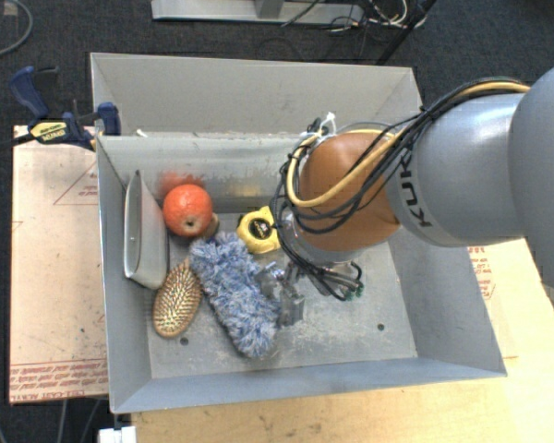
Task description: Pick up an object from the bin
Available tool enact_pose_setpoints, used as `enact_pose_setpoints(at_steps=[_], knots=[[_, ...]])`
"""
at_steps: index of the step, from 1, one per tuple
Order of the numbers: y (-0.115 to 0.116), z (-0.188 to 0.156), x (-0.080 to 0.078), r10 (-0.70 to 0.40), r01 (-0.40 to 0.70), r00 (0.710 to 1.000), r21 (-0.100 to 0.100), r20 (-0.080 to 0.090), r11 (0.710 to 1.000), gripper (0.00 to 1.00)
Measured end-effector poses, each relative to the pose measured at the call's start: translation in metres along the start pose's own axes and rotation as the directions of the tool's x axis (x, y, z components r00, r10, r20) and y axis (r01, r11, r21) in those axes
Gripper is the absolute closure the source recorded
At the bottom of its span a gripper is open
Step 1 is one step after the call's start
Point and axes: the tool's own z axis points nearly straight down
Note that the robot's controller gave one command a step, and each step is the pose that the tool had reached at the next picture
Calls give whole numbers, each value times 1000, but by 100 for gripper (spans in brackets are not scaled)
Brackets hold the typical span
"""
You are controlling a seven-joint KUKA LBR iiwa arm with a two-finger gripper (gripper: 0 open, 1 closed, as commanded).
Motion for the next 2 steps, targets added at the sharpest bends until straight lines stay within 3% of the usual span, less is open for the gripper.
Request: enact_pose_setpoints(at_steps=[1, 2], knots=[[9, -62, -9, 7, -7, 1000, 2, 6, 1000, 100], [6, -122, -13, -86, 86, 996, 0, 3, 996, 100]])
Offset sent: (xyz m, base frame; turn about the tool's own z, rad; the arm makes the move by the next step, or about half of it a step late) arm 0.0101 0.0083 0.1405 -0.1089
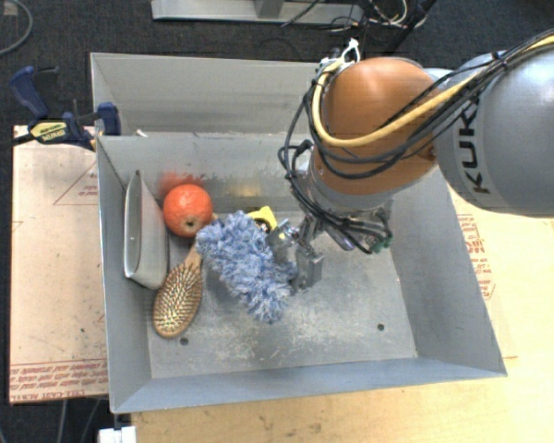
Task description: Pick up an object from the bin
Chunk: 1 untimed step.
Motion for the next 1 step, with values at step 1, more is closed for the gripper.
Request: enact_pose_setpoints(at_steps=[1], knots=[[15, 70, -22, -15, 15, 1000, 4, 7, 1000, 0]])
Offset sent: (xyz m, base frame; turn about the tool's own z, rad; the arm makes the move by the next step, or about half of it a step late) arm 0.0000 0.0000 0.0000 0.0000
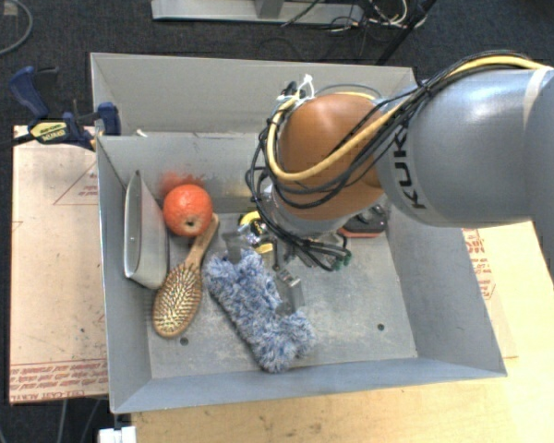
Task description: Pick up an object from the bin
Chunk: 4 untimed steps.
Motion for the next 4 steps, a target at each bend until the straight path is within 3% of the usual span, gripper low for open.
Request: enact_pose_setpoints(at_steps=[1, 2, 3, 4], knots=[[10, 60, -12, 5, -5, 1000, 0, 1, 1000, 0], [12, 88, -19, -75, 75, 997, -3, -1, 997, 100], [12, 88, -19, -75, 75, 997, -3, -1, 997, 100], [4, -22, -22, -121, 121, 993, -3, 2, 993, 100]])
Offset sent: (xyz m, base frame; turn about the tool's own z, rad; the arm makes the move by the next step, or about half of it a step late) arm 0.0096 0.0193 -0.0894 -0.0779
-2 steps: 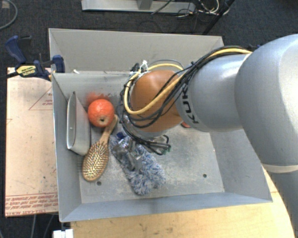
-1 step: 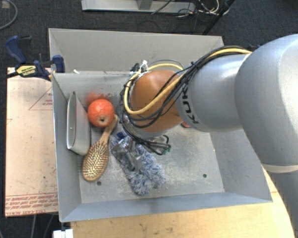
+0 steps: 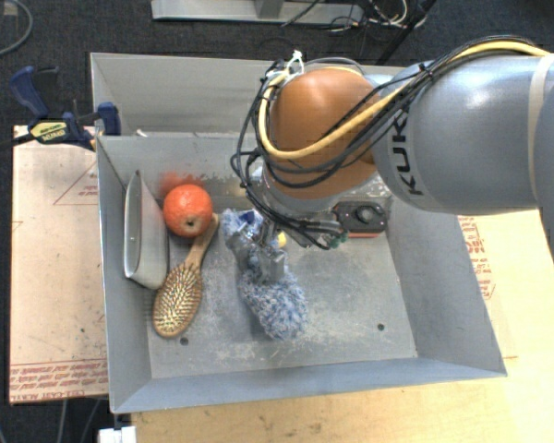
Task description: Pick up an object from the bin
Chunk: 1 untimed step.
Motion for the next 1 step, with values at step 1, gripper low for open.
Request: enact_pose_setpoints(at_steps=[1], knots=[[0, 0, 0, 0, 0, 1000, 0, 0, 1000, 100]])
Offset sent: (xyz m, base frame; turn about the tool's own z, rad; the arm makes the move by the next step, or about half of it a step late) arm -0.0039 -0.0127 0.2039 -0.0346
